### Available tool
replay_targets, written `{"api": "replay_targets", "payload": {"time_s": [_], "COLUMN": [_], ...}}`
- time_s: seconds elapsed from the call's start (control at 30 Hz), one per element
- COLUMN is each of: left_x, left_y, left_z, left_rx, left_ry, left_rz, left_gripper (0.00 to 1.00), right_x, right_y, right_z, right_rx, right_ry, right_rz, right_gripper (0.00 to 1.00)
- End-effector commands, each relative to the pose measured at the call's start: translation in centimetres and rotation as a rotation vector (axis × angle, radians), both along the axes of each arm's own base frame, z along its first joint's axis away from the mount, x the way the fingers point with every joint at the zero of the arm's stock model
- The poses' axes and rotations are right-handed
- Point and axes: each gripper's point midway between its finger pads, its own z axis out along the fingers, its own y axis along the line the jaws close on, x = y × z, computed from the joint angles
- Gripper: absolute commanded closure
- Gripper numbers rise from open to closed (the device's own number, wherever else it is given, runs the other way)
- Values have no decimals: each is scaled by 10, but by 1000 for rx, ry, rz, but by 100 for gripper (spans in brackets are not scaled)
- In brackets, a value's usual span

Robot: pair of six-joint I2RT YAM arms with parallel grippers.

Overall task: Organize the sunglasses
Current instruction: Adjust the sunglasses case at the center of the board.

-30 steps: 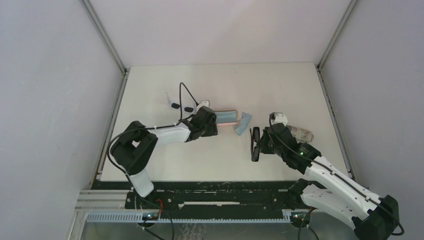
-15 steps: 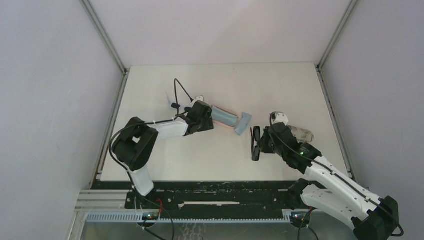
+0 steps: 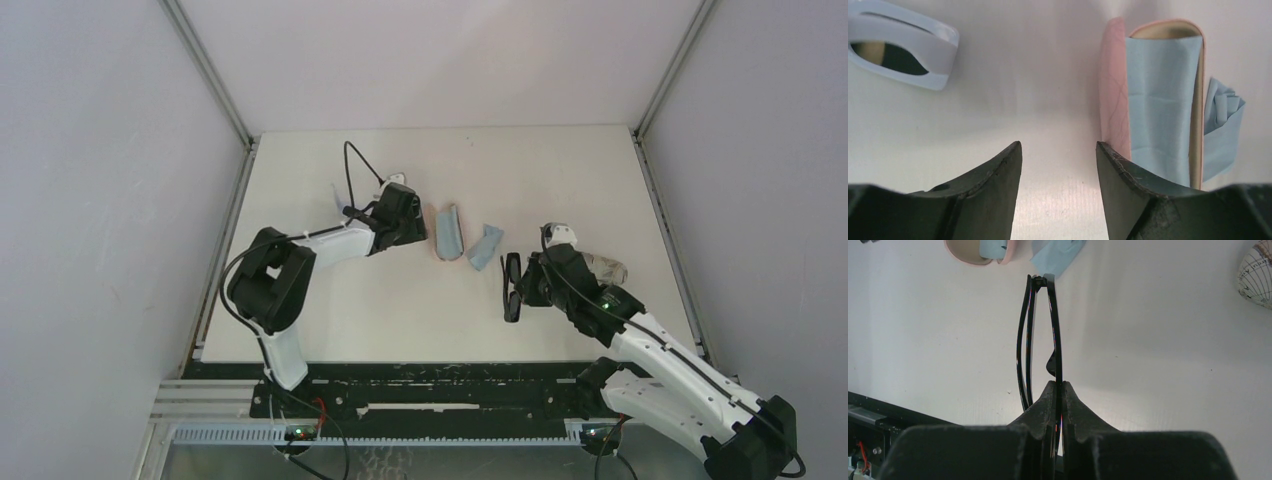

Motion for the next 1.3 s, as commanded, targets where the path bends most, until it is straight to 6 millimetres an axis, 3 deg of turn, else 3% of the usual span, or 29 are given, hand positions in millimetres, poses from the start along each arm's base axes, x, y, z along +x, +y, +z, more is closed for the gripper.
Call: {"api": "replay_targets", "payload": {"time_s": [0.0,0.27,0.6,0.93,1.27], "left_x": [20,24,30,37,44], "left_y": [-12,-21,-27,-30,-34], "left_z": [21,27,47,63,66], "left_rx": [-21,-28,-43,-19,6], "left_ry": [-49,-62,-108,-146,-157], "left_rz": [-45,-96,-133,-170,-207], "left_gripper": [39,39,38,38,37], "right_x": [8,16,48,96,150], "right_y": [9,17,27,42,61], "right_z": [15,17,22,23,16], "right_rx": [52,129,268,283,298], "right_ry": [-58,-45,-25,-9,20], "right_rz": [32,49,66,87,126], "right_gripper": [100,100,100,100,100]}}
